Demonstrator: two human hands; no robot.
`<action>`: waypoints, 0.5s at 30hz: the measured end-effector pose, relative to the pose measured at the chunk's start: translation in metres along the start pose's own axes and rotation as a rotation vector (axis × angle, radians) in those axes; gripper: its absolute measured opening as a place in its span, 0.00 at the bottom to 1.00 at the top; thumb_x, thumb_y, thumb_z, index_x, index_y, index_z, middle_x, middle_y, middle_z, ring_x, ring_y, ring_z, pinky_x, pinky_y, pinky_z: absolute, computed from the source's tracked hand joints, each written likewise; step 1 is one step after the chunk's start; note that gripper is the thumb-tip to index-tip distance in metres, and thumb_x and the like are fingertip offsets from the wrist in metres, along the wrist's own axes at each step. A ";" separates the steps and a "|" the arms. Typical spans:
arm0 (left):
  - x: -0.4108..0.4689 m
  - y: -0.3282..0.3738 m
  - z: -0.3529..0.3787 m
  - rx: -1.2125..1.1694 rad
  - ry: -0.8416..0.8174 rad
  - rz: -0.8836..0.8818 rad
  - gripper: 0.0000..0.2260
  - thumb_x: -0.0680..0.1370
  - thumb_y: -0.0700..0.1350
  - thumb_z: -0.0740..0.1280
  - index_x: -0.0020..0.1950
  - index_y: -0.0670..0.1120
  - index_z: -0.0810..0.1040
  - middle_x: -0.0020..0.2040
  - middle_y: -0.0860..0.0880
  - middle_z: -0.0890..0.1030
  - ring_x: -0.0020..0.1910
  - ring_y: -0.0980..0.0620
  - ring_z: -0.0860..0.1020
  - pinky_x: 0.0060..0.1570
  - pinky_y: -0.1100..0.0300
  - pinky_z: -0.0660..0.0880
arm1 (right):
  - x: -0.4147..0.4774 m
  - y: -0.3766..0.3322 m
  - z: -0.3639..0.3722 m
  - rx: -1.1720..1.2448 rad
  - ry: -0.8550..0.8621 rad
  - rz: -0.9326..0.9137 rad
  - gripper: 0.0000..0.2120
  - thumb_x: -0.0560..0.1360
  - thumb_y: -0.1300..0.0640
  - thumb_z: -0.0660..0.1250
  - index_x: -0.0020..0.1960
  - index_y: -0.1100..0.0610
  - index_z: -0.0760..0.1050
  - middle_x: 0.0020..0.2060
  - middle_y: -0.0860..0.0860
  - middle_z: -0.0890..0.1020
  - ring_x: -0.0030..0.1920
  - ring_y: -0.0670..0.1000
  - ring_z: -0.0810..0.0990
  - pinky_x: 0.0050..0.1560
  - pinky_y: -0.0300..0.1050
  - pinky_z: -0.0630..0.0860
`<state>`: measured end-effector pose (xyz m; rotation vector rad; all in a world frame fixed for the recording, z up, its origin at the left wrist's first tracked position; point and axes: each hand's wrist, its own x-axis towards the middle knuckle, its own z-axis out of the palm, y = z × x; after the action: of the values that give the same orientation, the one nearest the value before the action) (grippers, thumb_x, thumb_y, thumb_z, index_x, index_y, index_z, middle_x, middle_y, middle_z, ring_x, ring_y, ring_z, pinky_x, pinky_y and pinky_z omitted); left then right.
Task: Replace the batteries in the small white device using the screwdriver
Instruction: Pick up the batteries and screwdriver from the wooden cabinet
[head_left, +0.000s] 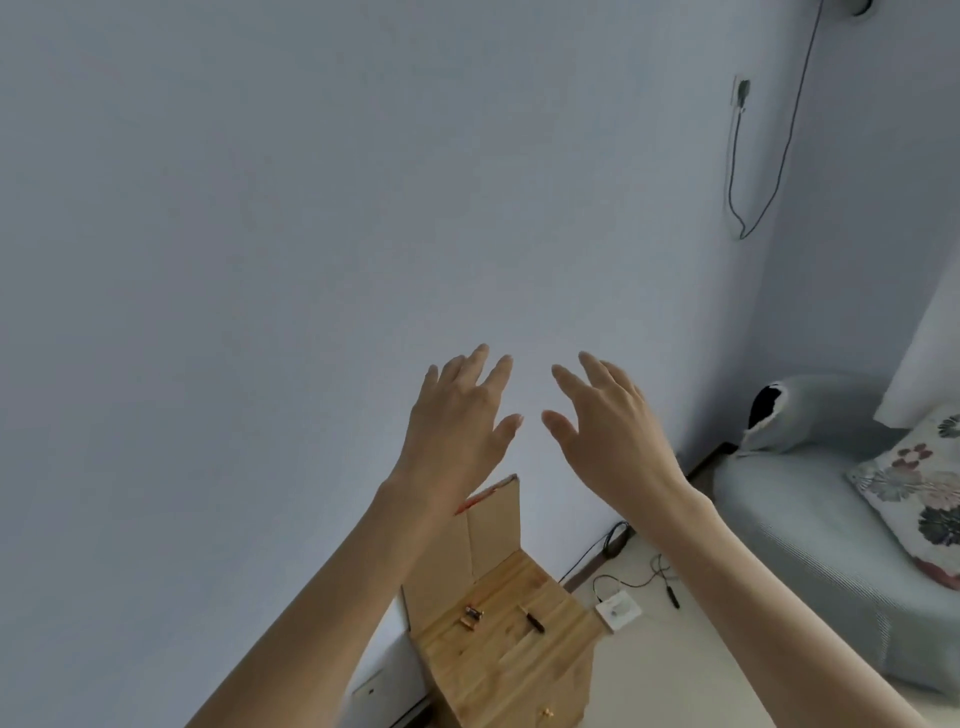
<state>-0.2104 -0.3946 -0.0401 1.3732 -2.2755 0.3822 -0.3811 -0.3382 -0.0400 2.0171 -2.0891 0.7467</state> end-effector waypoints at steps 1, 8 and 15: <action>0.011 -0.001 0.007 0.006 0.004 -0.018 0.32 0.84 0.62 0.64 0.86 0.54 0.59 0.86 0.47 0.60 0.84 0.44 0.61 0.82 0.42 0.61 | 0.015 0.006 0.008 0.009 -0.003 -0.019 0.28 0.85 0.45 0.62 0.82 0.51 0.63 0.83 0.56 0.61 0.83 0.58 0.58 0.81 0.54 0.60; 0.084 -0.008 0.060 0.062 -0.010 -0.168 0.32 0.84 0.60 0.64 0.86 0.53 0.59 0.86 0.46 0.61 0.83 0.44 0.62 0.80 0.45 0.63 | 0.117 0.052 0.055 0.068 -0.054 -0.152 0.27 0.85 0.47 0.63 0.82 0.53 0.64 0.82 0.58 0.63 0.82 0.59 0.59 0.80 0.54 0.60; 0.133 -0.027 0.102 0.056 -0.016 -0.298 0.31 0.84 0.58 0.66 0.84 0.50 0.62 0.84 0.44 0.65 0.81 0.43 0.65 0.78 0.45 0.67 | 0.199 0.079 0.095 0.102 -0.117 -0.235 0.25 0.85 0.49 0.63 0.80 0.55 0.66 0.81 0.58 0.65 0.81 0.59 0.62 0.77 0.54 0.63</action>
<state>-0.2641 -0.5544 -0.0600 1.7175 -2.0428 0.3381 -0.4531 -0.5604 -0.0562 2.3624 -1.8588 0.7230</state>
